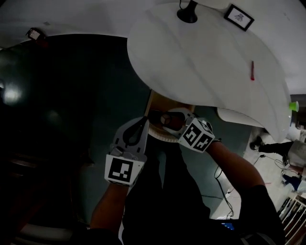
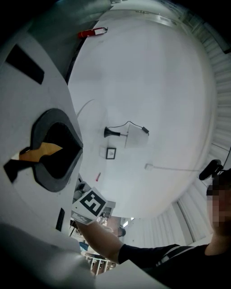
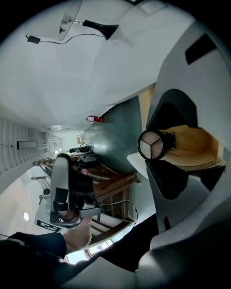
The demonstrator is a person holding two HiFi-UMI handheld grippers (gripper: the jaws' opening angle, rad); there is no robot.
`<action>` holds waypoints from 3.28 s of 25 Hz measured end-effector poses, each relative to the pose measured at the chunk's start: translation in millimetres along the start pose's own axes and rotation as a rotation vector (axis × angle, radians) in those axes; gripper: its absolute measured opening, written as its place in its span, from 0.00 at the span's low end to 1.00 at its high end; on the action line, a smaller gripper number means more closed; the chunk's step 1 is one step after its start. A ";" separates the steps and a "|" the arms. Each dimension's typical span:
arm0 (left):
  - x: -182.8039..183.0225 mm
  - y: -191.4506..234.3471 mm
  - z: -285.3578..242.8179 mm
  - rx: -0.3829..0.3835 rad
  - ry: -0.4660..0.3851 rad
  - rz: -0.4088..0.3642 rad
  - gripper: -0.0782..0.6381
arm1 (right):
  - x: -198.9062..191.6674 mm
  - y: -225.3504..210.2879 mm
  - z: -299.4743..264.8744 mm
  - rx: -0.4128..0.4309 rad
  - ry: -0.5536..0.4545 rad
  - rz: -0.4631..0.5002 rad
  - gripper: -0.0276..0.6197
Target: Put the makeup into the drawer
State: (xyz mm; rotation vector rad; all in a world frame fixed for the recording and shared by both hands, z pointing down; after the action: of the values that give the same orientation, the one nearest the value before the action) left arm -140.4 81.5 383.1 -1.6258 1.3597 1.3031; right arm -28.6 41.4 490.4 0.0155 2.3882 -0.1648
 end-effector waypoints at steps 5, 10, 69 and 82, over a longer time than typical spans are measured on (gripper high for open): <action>-32.3 12.0 -20.5 0.026 0.015 0.059 0.12 | -16.0 -6.6 -33.7 0.075 0.063 0.083 0.37; -50.4 20.1 -35.2 0.025 0.024 0.092 0.12 | -35.6 -14.4 -68.6 0.138 0.111 0.117 0.37; 130.8 -85.6 -95.0 -0.124 0.024 -0.029 0.12 | -2.4 -91.1 195.2 -0.257 -0.355 -0.238 0.09; 147.7 -172.4 -185.2 -0.273 0.072 -0.068 0.12 | -128.6 -194.3 313.5 -0.548 -0.256 -0.461 0.09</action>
State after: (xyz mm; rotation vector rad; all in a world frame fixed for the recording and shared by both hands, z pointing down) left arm 73.0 -90.2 279.2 -1.9005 1.1967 1.4521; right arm 266.9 -185.3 372.7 -0.7662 2.0724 0.2626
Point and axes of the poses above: the fingertips, and each gripper's own axes: z backward along the fingers, y to its left, x out of its top, the point moved 5 cm from there along z, backward along the fingers, and after that the axes turned 7 degrees about x, right-handed, at the moved point
